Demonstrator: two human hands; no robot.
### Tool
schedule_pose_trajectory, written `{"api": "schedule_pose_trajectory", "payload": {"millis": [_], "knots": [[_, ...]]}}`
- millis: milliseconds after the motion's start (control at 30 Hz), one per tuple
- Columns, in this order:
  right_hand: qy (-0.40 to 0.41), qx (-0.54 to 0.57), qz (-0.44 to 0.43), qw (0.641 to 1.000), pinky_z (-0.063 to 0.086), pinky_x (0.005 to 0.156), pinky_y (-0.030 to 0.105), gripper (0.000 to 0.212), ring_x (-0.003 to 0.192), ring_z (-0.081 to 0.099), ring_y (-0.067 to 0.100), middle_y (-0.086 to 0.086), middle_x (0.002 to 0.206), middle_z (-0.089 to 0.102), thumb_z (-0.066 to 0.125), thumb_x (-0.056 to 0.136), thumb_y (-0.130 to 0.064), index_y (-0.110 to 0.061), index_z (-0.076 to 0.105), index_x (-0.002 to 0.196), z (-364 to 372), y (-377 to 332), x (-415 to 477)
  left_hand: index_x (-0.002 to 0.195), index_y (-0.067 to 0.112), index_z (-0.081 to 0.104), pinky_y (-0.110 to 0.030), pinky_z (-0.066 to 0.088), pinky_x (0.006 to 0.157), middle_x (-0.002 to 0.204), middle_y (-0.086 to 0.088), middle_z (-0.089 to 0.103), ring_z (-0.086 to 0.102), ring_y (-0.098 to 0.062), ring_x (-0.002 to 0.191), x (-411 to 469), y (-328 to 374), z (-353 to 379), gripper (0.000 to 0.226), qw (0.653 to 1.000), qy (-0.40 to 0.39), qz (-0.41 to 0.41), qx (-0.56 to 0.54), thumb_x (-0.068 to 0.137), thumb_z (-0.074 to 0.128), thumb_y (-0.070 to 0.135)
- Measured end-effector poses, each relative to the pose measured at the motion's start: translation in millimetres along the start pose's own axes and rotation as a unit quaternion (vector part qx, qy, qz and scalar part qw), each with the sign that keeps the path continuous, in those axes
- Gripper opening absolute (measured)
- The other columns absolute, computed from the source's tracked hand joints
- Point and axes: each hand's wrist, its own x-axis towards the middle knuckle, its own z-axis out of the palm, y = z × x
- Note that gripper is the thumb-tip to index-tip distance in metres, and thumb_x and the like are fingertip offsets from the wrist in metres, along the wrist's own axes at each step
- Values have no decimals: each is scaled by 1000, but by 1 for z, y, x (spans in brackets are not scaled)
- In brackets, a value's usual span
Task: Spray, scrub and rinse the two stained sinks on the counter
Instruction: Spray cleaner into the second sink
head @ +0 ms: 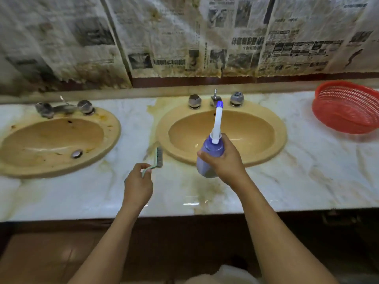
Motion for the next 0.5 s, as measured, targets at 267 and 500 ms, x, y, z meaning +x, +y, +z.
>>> {"api": "schedule_pose_trajectory", "payload": {"millis": [267,500], "knots": [[-85,-5,29,996,48,82,23,38,93,62,6,-10,100,66,86,80,-21,-32,59,105,131,-21,-29,119,10,65,-32,38,70,107,-13,65,60,-28,89,27,-102,-88,21,999,14,-19,47,108,48,16],[-111,-7,28,993,46,81,11,41,94,63,-3,-12,103,67,86,80,-19,-31,60,109,181,-13,-6,125,11,66,-32,46,85,115,-11,51,57,-26,99,69,-118,-85,25,997,30,2,70,108,51,20]]}}
